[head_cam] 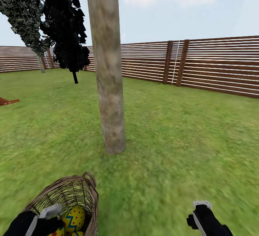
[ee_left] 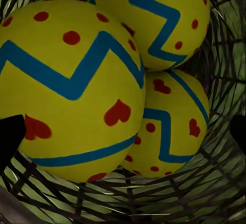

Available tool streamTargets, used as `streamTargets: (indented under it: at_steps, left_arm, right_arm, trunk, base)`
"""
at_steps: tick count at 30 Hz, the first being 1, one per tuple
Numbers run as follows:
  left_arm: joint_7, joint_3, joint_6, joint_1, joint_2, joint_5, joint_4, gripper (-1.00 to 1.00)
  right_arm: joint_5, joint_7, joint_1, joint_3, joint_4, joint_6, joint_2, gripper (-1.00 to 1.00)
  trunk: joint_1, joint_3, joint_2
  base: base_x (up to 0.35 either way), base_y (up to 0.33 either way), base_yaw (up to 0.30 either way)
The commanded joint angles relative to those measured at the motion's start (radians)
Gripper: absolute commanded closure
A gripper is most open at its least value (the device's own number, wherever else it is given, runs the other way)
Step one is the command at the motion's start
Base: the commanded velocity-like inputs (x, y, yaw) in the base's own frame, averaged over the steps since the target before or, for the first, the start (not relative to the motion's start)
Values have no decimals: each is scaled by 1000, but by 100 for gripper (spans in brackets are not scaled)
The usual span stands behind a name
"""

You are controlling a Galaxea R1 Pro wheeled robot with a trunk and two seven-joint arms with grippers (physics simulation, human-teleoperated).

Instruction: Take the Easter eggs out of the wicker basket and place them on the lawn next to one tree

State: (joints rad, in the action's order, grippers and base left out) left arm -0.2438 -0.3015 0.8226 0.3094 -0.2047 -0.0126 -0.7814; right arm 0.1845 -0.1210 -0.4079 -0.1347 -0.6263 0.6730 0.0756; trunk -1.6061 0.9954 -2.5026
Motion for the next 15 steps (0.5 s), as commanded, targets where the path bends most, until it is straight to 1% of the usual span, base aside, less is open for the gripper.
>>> streamTargets:
  at_steps: [1,2,3,4,5,6,7,8,9,10,11,15]
  left_arm:
    - [-2,-5,5,0,0,-30,-1,-100]
    - [-1,-7,5,0,0,-58,-1,-100]
    - [1,-14,6,0,-2,-101,-1,-100]
    - [2,-25,5,0,-3,-129,-1,-100]
    - [2,-34,5,0,-4,-141,-1,-100]
    - [4,-57,5,0,-4,-163,0,-100]
    - [6,-103,5,0,-4,-181,1,-100]
    - [6,-119,4,0,-4,-185,1,-100]
    - [6,-177,6,0,-4,-194,1,-100]
    - [7,-199,7,0,-3,-196,1,-100]
    - [7,-215,7,0,-3,-198,1,-100]
    - [11,-246,8,0,-5,-200,2,-100]
  right_arm:
    - [8,3,0,-2,-1,5,0,-100]
    - [7,3,0,-2,-1,5,0,-100]
    - [7,3,-1,-2,-1,5,0,-100]
    - [6,3,0,-2,-1,5,0,-100]
    - [6,3,0,-2,-2,5,0,-100]
    - [6,3,0,-2,-2,5,0,-100]
    - [7,3,0,-2,-2,5,0,-100]
    - [7,3,0,-2,-2,5,0,-100]
    - [7,3,0,-2,-2,5,0,-100]
    - [7,3,-1,-2,-2,5,0,-100]
    - [7,3,0,-2,-1,6,0,-100]
    - [7,3,0,-2,-2,6,0,-100]
  trunk:
    - [0,1,0]
    - [0,1,0]
    - [0,1,0]
    - [0,1,0]
    - [0,1,0]
    - [0,1,0]
    - [0,1,0]
    - [0,1,0]
    - [0,1,0]
    - [0,1,0]
    - [0,1,0]
    - [0,1,0]
  base:
    - [0,0,0]
    - [0,0,0]
    - [0,0,0]
    - [0,0,0]
    - [0,0,0]
    - [0,0,0]
    - [0,0,0]
    - [0,0,0]
    - [0,0,0]
    - [0,0,0]
    - [0,0,0]
    - [0,0,0]
